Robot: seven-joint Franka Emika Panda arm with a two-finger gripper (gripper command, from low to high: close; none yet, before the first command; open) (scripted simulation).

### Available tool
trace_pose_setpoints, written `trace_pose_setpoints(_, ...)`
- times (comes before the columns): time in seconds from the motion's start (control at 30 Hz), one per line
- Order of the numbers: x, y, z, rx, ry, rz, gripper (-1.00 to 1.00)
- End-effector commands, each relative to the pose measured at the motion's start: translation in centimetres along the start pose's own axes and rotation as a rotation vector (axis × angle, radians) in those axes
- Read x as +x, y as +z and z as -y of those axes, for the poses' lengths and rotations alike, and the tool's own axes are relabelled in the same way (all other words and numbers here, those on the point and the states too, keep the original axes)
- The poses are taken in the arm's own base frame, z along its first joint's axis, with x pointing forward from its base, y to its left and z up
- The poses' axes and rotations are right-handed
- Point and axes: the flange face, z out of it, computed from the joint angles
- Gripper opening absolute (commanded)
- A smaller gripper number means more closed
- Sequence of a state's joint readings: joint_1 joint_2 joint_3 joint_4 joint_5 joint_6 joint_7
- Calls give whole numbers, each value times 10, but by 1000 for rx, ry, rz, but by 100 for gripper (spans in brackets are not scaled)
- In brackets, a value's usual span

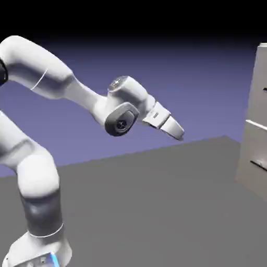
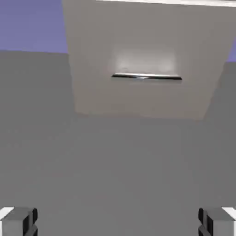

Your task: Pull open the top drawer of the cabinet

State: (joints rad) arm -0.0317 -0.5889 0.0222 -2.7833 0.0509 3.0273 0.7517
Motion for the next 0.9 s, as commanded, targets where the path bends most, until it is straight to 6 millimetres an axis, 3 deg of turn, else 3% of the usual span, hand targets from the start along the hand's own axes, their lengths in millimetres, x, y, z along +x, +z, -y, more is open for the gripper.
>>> trace_pose_setpoints(0.0, 15, -10, 2, 10, 57, -33, 0)
trace_pose_setpoints(0.2, 93, -82, 13, 101, 369, -218, 0)
trace_pose_setpoints(0.4, 140, -162, 29, 239, 625, -377, 0)
trace_pose_setpoints(0.67, 159, -256, 71, 474, 860, -528, 0)
trace_pose_setpoints(0.87, 150, -297, 120, 658, 956, -584, 0)
